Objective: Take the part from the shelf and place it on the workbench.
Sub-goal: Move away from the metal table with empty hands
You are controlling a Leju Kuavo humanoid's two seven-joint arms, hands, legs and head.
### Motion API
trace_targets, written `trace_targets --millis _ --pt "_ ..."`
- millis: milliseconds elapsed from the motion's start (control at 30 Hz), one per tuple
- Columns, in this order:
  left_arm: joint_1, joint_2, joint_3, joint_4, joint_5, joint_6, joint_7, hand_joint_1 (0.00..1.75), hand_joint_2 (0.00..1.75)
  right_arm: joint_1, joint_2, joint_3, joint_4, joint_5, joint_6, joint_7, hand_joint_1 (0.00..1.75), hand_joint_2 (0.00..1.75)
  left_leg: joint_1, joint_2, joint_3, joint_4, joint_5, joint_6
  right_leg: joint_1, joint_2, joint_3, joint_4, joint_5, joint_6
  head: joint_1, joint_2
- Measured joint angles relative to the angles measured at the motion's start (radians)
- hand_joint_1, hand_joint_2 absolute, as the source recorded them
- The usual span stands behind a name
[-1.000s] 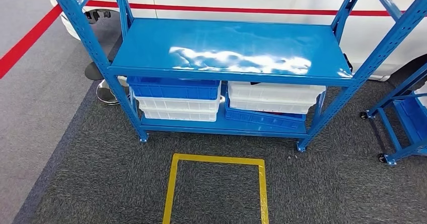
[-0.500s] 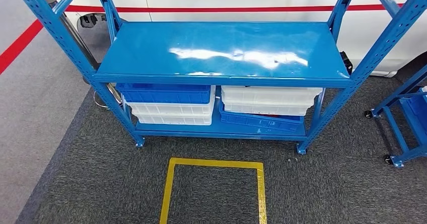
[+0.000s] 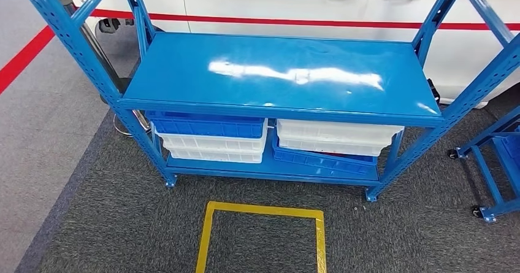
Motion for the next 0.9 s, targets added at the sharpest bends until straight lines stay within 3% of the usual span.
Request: trace_targets --millis 33,67,100,133,167,200,300,333,367,433,467,500,700,900 --pt "0.000 0.000 0.000 0.000 0.001 0.001 0.003 0.00 0.44 0.000 0.000 0.000 0.000 0.001 -0.006 0.007 0.00 0.87 0.003 0.000 0.008 0.002 -0.009 -0.007 -0.003 0.000 0.017 -0.056 0.049 0.005 0.000 0.000" --pt "0.000 -0.001 0.000 0.000 0.002 0.003 0.005 0.00 0.87 0.000 0.000 0.000 0.000 0.001 -0.012 0.012 0.00 1.31 0.005 -0.001 0.014 0.007 -0.018 -0.014 -0.003 0.000 0.028 -0.108 0.078 0.007 0.001 0.000" --pt "-0.002 -0.001 0.000 0.000 0.003 0.004 0.005 0.00 1.31 0.000 0.000 0.000 0.000 0.001 -0.013 0.016 0.00 1.75 0.005 -0.001 0.016 0.013 -0.025 -0.022 -0.002 -0.002 0.035 -0.142 0.094 0.002 0.003 0.000" --pt "-0.002 -0.001 -0.001 0.000 0.004 0.008 0.004 0.00 1.75 0.000 0.001 0.000 0.000 0.000 -0.014 0.016 0.00 1.75 0.004 -0.001 0.014 0.017 -0.032 -0.029 0.001 -0.002 0.033 -0.155 0.095 -0.008 0.004 0.000" --pt "-0.002 -0.002 -0.002 0.000 0.004 0.013 0.004 0.00 1.75 -0.002 0.001 0.000 0.000 -0.001 -0.013 0.015 0.00 1.75 0.003 0.000 0.014 0.023 -0.038 -0.033 0.003 -0.003 0.029 -0.159 0.092 -0.018 0.005 0.000" --pt "-0.002 -0.002 -0.002 0.000 0.003 0.019 0.005 0.00 1.75 -0.003 0.001 0.000 0.000 -0.002 -0.012 0.016 0.00 1.75 0.001 0.001 0.012 0.024 -0.042 -0.029 0.003 -0.002 0.029 -0.159 0.099 -0.027 0.006 0.000" --pt "-0.004 -0.002 -0.005 0.000 -0.004 0.048 0.013 0.00 1.75 -0.009 0.002 0.000 -0.001 -0.001 -0.012 0.023 0.00 1.75 0.000 0.002 0.019 0.022 -0.048 -0.005 0.004 0.002 0.034 -0.162 0.100 -0.034 0.005 0.000" --pt "-0.004 -0.001 -0.007 0.000 -0.008 0.058 0.016 0.00 1.75 -0.010 0.002 0.000 -0.001 -0.001 -0.012 0.026 0.00 1.75 0.000 0.002 0.022 0.020 -0.049 -0.004 0.005 0.002 0.036 -0.163 0.098 -0.037 0.004 0.000" --pt "-0.005 -0.001 -0.010 0.000 -0.011 0.066 0.017 0.00 1.75 -0.012 0.002 0.000 -0.002 -0.001 -0.013 0.028 0.00 1.31 0.000 0.002 0.025 0.017 -0.049 -0.004 0.005 0.002 0.038 -0.163 0.096 -0.040 0.004 0.000" --pt "-0.005 -0.001 -0.014 0.000 -0.013 0.074 0.020 0.00 1.75 -0.014 0.002 0.000 -0.003 0.000 -0.013 0.029 0.00 1.31 0.000 0.002 0.029 0.013 -0.049 -0.005 0.007 0.002 0.040 -0.163 0.093 -0.044 0.003 0.000" --pt "-0.005 -0.001 -0.017 0.000 -0.013 0.076 0.022 0.00 1.75 -0.015 0.002 0.000 -0.003 0.000 -0.013 0.029 0.00 1.31 0.000 0.002 0.030 0.011 -0.050 -0.006 0.007 0.001 0.041 -0.163 0.091 -0.045 0.003 0.000" --pt "-0.005 -0.001 -0.019 0.000 -0.013 0.077 0.024 0.00 1.75 -0.016 0.002 0.000 -0.004 -0.001 -0.013 0.028 0.00 1.75 0.001 0.002 0.030 0.010 -0.050 -0.008 0.008 0.001 0.041 -0.163 0.090 -0.047 0.003 0.000" --pt "-0.004 -0.001 -0.027 0.000 -0.007 0.075 0.042 0.00 1.75 -0.022 0.001 -0.004 -0.008 -0.017 -0.012 0.017 0.00 1.75 0.005 0.003 0.033 0.007 -0.051 -0.041 0.012 0.002 0.043 -0.162 0.090 -0.048 0.004 0.000" --pt "-0.004 -0.001 -0.028 0.000 -0.003 0.075 0.056 0.00 1.75 -0.025 -0.001 -0.012 -0.011 -0.032 -0.030 0.019 0.00 1.75 0.005 0.003 0.038 0.007 -0.052 -0.046 0.012 0.002 0.051 -0.166 0.090 -0.048 0.004 0.000"
